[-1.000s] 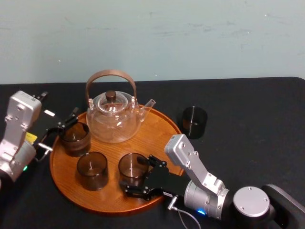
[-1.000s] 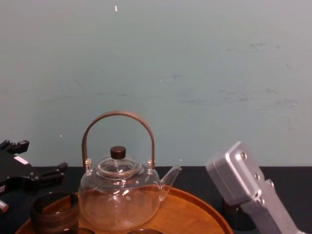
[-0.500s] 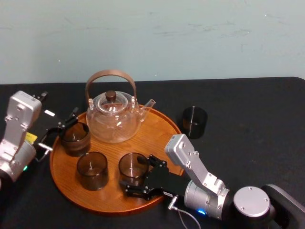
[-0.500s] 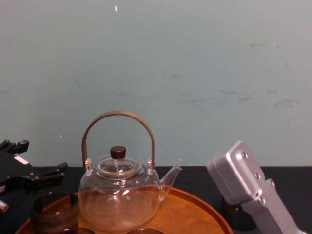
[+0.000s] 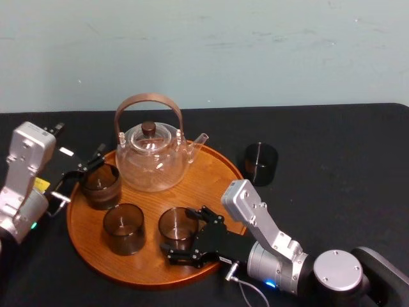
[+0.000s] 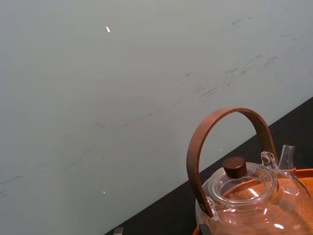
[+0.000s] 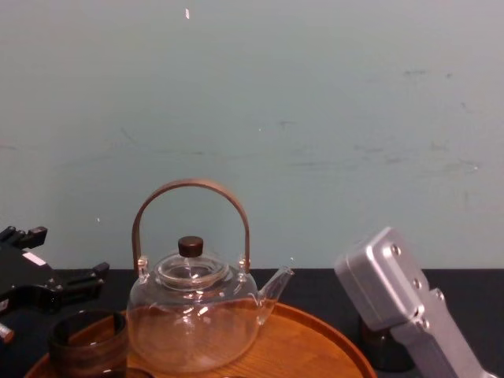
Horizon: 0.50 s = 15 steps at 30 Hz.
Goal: Pick up the glass from the table and place it on the tray.
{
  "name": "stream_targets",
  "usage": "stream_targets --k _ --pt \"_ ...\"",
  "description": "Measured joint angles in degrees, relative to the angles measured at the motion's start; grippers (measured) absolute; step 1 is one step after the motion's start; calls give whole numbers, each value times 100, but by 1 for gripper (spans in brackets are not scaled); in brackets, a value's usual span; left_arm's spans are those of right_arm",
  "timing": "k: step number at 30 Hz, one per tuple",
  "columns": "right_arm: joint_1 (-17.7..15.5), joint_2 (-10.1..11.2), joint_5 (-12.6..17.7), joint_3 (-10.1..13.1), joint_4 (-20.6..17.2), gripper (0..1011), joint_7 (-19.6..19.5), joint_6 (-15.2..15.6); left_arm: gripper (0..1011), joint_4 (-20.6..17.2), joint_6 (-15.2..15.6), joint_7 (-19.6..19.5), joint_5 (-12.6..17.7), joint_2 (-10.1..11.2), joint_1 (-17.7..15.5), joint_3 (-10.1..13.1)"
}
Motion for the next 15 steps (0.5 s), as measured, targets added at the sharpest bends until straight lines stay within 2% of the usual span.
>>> stream_targets --k 10,15 --pt "-12 14 3 24 -29 1002 -6 -15 1001 0 0 0 0 0 0 0" --pt "-70 98 26 124 -214 1002 -46 -125 1001 0 0 0 0 0 0 0"
